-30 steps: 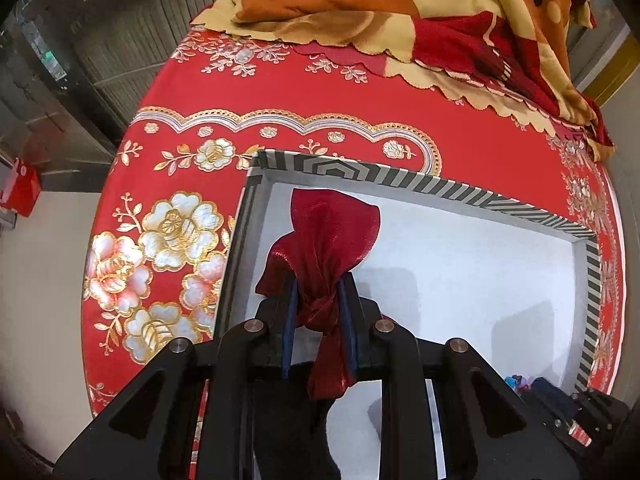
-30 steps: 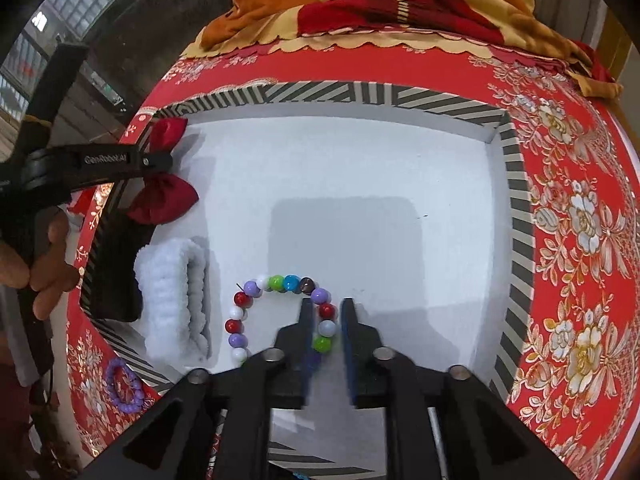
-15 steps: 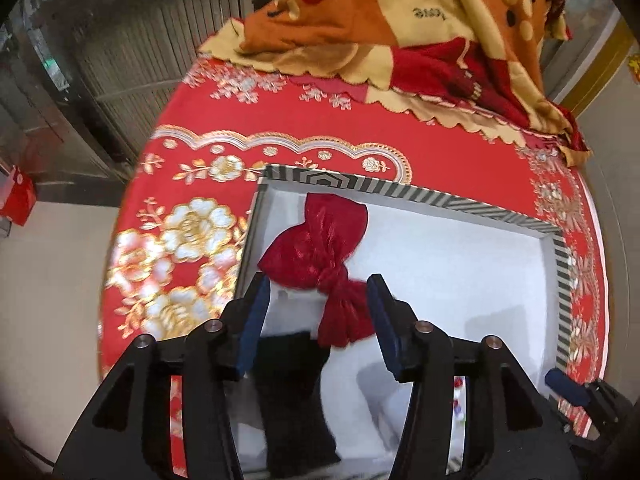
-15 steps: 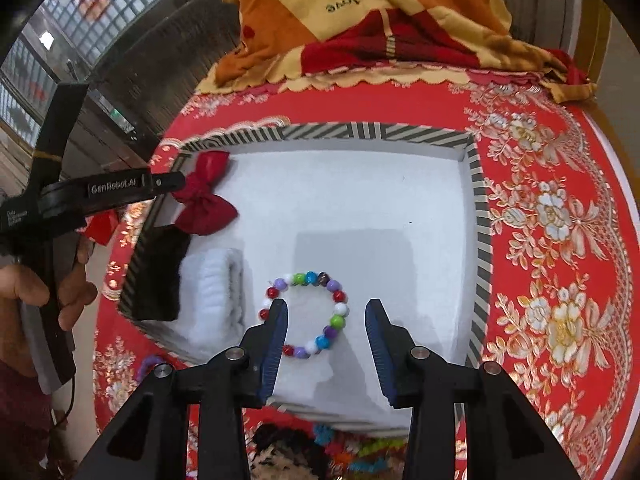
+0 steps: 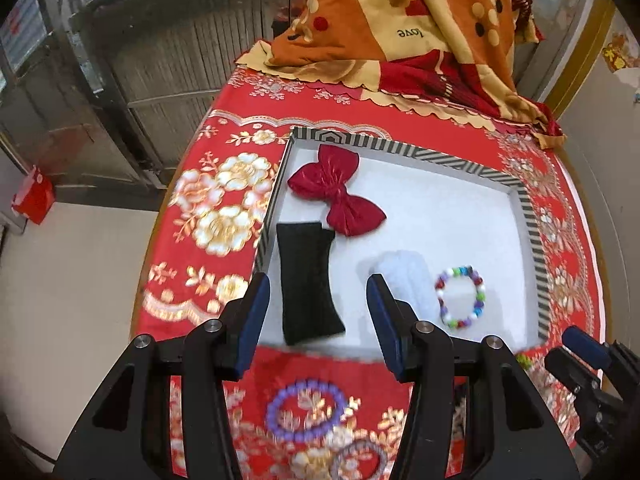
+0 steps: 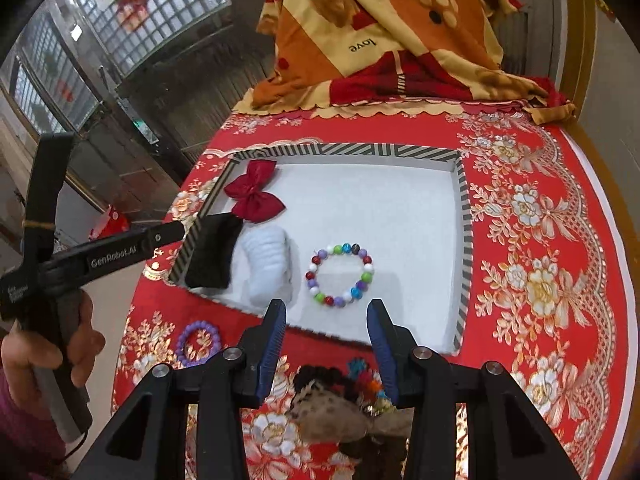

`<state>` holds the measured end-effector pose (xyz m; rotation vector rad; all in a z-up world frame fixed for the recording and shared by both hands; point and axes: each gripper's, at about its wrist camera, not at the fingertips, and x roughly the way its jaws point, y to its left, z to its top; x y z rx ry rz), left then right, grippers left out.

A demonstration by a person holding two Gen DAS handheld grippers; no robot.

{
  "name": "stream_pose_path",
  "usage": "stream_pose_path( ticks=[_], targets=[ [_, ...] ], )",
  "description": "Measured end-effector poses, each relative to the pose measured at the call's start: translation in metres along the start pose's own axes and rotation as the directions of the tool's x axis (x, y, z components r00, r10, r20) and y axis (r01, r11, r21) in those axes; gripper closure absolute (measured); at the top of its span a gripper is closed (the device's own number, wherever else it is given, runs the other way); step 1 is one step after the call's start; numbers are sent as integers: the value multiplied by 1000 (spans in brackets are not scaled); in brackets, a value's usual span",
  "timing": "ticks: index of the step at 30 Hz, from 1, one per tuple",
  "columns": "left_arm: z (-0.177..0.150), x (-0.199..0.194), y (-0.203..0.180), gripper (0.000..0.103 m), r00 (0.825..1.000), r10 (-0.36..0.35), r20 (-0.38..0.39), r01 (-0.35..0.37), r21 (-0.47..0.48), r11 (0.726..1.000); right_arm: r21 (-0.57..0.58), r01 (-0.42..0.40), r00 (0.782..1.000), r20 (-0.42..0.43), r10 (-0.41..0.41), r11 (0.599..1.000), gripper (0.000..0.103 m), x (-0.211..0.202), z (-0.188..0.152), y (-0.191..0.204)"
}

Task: Organize jewelry
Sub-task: 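Carry the bow and bracelet into the tray and open both grippers, then withdraw both grippers and move toward the purple bracelet and brown bow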

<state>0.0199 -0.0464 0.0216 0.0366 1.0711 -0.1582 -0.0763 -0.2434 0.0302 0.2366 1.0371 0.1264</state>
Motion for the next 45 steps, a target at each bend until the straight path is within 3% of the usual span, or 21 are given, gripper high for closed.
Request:
stream_pose_path(
  ticks=[19,34,40,45],
  targets=[
    [-75,-49,-23,53,1000,7,25,-7,6,1000,-6,-6,999,31,6,1000,63,-51,-51,-3],
    [-96,-57,-32,53,1000,3,13,-3,-3,1000,-1,5,1000,23,-5,1000,62,-66,-71,-22],
    [-101,-49,-17,53,998,-44,-42,41,-60,997,12,18,1000,-8,-18,1000,62,-63,-84,-36],
    [-107,-38,3,53,996,-39,-86,29,-111,993,36,26,998,-52,-24,999,62,-52,-98,-51]
  ],
)
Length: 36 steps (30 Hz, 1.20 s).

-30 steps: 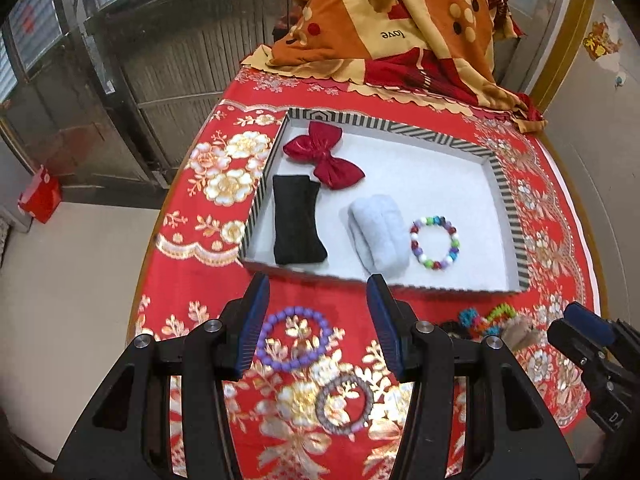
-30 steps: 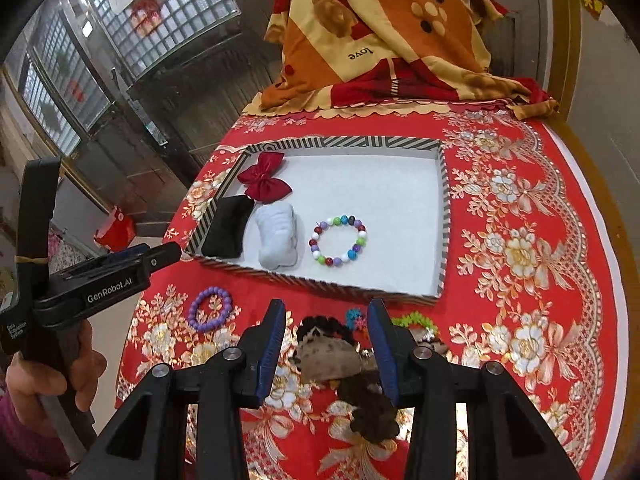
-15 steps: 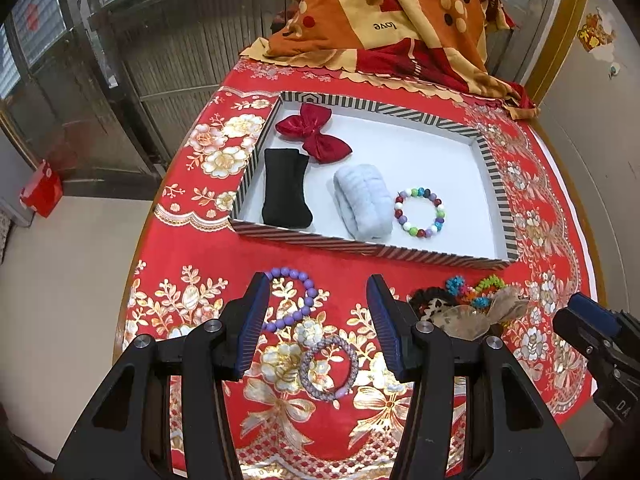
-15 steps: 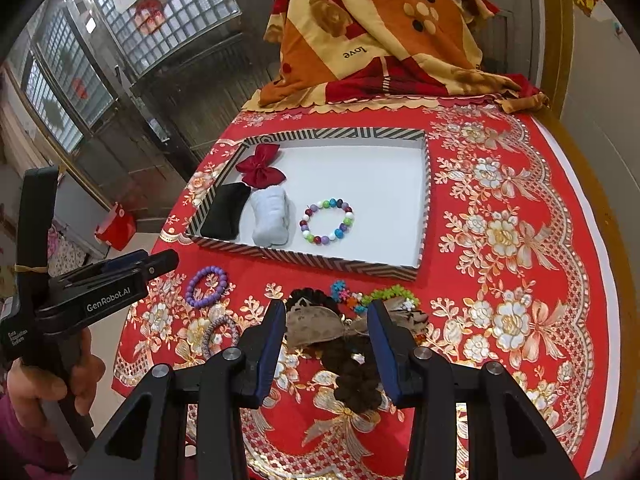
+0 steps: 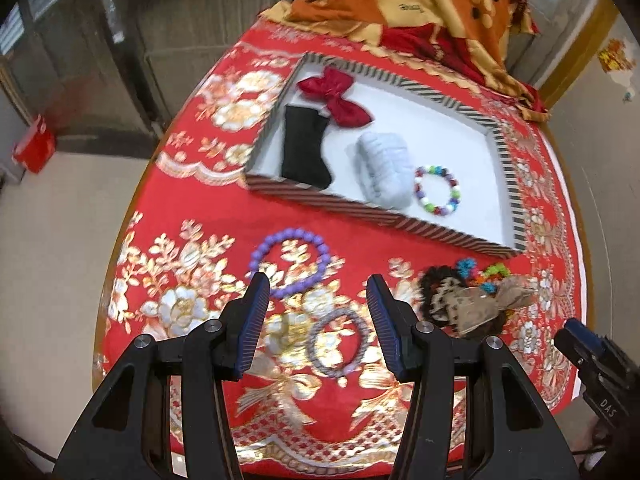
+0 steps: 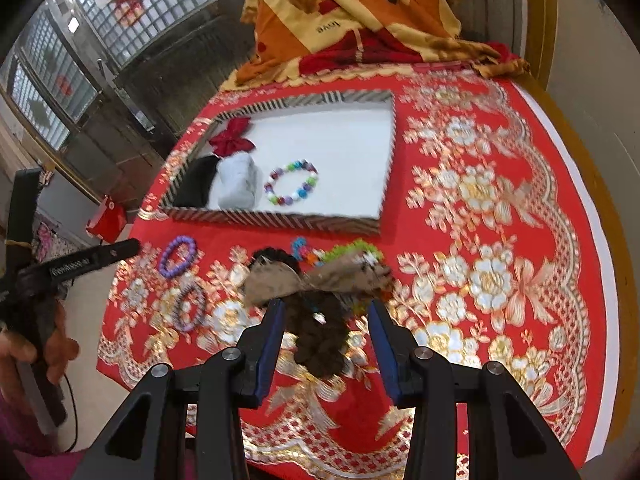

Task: Organize jewelry
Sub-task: 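Withdraw both grippers and move toward the purple bracelet and brown bow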

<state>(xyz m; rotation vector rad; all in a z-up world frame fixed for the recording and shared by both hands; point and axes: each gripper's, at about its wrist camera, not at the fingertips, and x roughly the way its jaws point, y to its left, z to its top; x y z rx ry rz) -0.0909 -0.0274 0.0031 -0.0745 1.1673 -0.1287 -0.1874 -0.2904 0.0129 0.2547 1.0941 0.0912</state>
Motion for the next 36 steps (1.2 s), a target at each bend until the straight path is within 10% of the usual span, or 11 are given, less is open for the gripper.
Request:
stream_pose_path(
  ticks=[12,30,36],
  targets=[
    [-4,26,47,51,996,9,-92,-20,-117,993,-19,8,994,-110,-10,1000,62,48,-11,-5],
    [23,93,50,49,980,134,-148,-132,27,991,47,40,994,-105,-35,998,63,86,-11,-13],
    [27,96,40,51,984,137,-111,-128,82,988,26,41,994,-99,-38,999,86,91,-11,-5]
  ],
)
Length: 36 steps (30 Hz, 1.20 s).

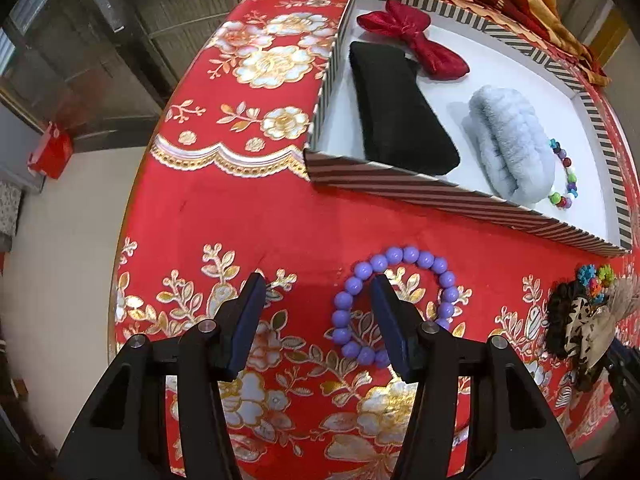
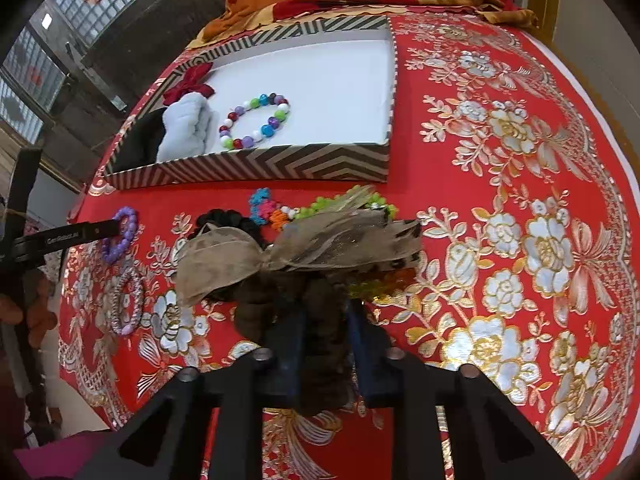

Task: Organize jewelry
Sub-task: 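Withdraw both grippers and move toward the purple bracelet and brown bow, then grasp the purple bead bracelet with the left gripper while the right gripper grasps the brown leopard-print bow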

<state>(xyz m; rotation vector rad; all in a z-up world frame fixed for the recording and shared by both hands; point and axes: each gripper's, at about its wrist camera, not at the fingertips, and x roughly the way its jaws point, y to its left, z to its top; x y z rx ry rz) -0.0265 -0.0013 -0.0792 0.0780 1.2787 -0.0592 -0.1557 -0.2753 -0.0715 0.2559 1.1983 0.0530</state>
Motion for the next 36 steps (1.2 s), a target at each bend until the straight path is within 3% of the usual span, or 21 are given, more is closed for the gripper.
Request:
stream_pose_path(
  ticks=[2,4,7,11,25,29,32,36],
  targets=[
    [1,-2,-2,62,1000,-22,9,22,0,1000,-14,4,1000,8,-4,1000,88,-1,-1,4],
    [3,-5,-6,90,999,-38,16,37,25,999,-9,-11,1000,17,11,1000,89,-5,-1,4],
    [7,-5,-10,95,998,-67,-1,67,25,997,-8,-37,999,38,38,999,89,-20,-1,4],
    [3,-14,-10,95,993,-118,-7,118,-3,993,-16,-74,994,80,75,997,90,-47,2,3],
    [10,-84,-9,95,974,-198,112,199,0,980,-102,-127,965,217,147,987,94,-113,25,19],
    [7,-90,-8,95,971,-203,124,205,-1,979,-102,-140,978,143,154,985,94,-98,23,16],
    [6,-91,-8,95,970,-210,120,213,-8,977,-91,-95,992,69,102,991,92,-74,12,9],
    [4,-93,-7,95,969,-219,112,221,-7,975,-51,-61,998,-5,61,997,73,-40,-6,-6]
  ],
)
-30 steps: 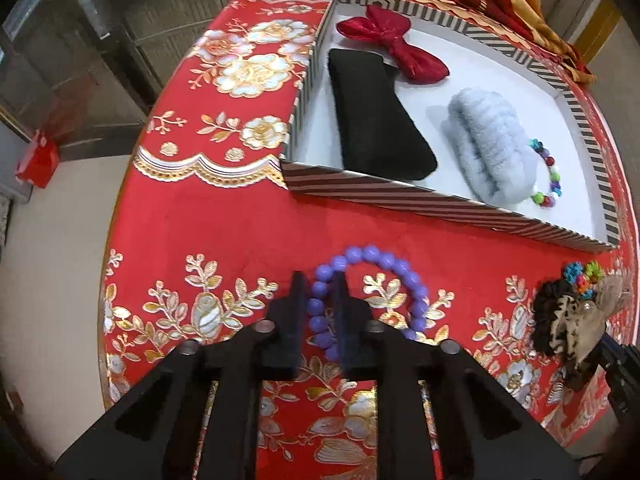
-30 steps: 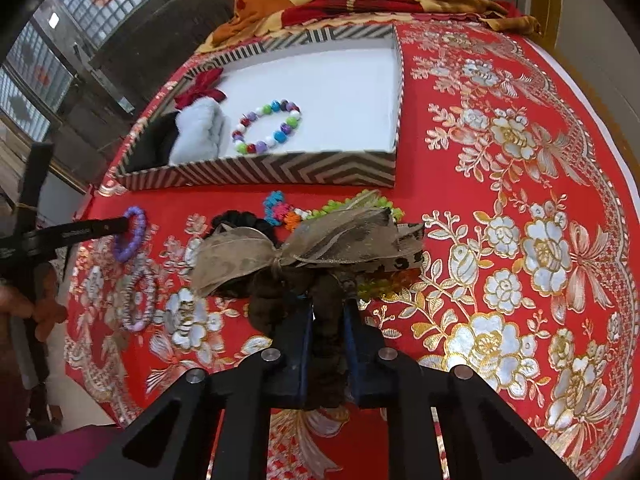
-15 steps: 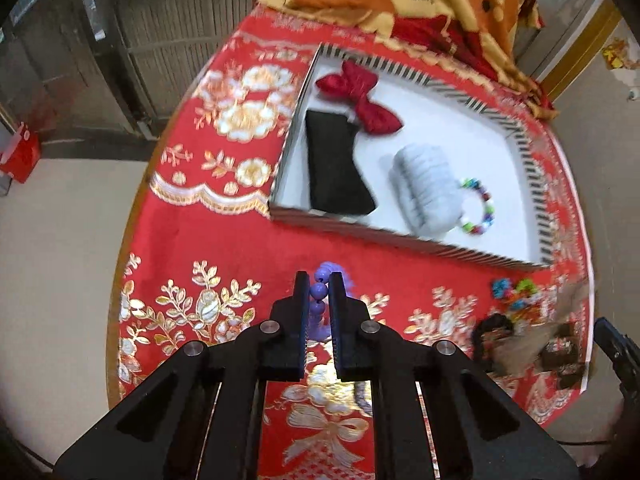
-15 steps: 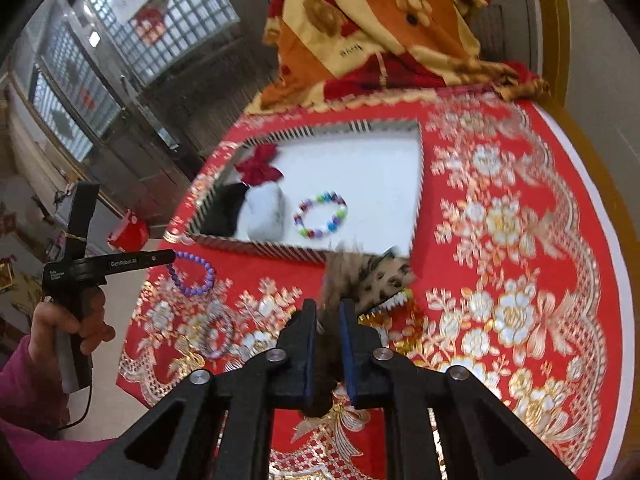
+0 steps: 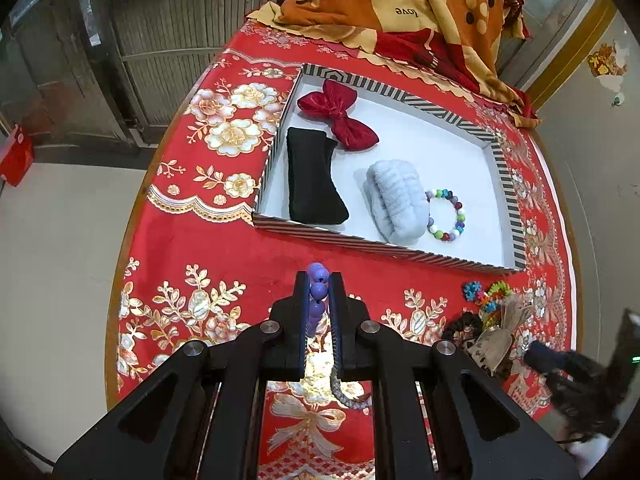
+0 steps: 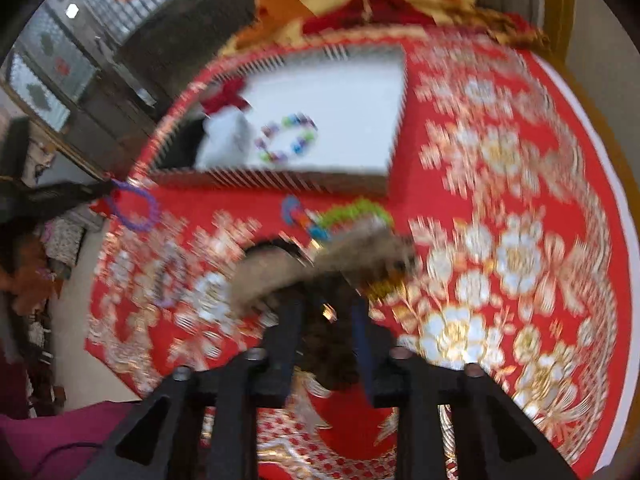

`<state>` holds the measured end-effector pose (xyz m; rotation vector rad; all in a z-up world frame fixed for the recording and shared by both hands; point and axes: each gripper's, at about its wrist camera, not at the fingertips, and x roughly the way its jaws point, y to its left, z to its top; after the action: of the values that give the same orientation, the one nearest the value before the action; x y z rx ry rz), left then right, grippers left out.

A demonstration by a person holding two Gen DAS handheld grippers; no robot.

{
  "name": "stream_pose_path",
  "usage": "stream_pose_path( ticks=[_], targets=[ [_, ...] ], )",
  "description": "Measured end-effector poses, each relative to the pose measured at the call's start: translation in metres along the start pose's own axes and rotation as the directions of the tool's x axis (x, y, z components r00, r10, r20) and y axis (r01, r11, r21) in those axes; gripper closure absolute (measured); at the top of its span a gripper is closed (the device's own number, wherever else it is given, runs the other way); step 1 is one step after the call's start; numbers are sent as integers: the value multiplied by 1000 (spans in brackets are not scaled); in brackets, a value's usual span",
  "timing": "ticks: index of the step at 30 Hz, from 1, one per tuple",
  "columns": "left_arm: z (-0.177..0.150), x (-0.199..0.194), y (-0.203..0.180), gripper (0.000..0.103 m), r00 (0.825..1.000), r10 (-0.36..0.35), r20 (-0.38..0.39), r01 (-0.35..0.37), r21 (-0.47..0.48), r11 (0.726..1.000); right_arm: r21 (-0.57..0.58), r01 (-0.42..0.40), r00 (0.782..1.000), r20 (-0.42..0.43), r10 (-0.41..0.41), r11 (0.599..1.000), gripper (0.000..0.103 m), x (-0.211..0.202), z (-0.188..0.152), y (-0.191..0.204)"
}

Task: Organize jewelry
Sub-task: 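Grasp the purple bead bracelet with the left gripper while the right gripper grasps the brown leopard-print bow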

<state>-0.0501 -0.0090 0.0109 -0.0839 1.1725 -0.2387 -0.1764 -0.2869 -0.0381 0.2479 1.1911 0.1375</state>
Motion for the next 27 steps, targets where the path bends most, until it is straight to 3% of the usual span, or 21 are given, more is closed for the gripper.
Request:
stream_pose_path(
  ticks=[5,8,9,10,12,21,27],
  targets=[
    [1,-4,-4,95,1000,2,2,-2,15,1000,28,42,999,8,-43,999,73,24,-3,-7],
    [1,-5,-5,95,1000,3,0,-3,18,1000,24,23,1000,5,-23,999,73,34,-1,-6],
    [1,-5,-5,95,1000,3,0,-3,19,1000,-2,35,999,24,-35,999,78,34,-2,-3],
    [1,-6,-6,95,1000,4,0,-4,19,1000,-9,39,999,25,-38,999,89,35,-2,-1],
    [1,-6,-6,95,1000,2,0,-2,16,1000,4,23,999,35,-23,1000,92,33,-3,-3],
    [13,-17,-17,95,1000,-24,16,24,44,999,-1,-55,986,161,55,998,93,-37,8,-2],
    [31,-22,-35,95,998,-51,29,49,88,995,-6,-66,973,220,65,998,93,-55,31,7]
  ],
)
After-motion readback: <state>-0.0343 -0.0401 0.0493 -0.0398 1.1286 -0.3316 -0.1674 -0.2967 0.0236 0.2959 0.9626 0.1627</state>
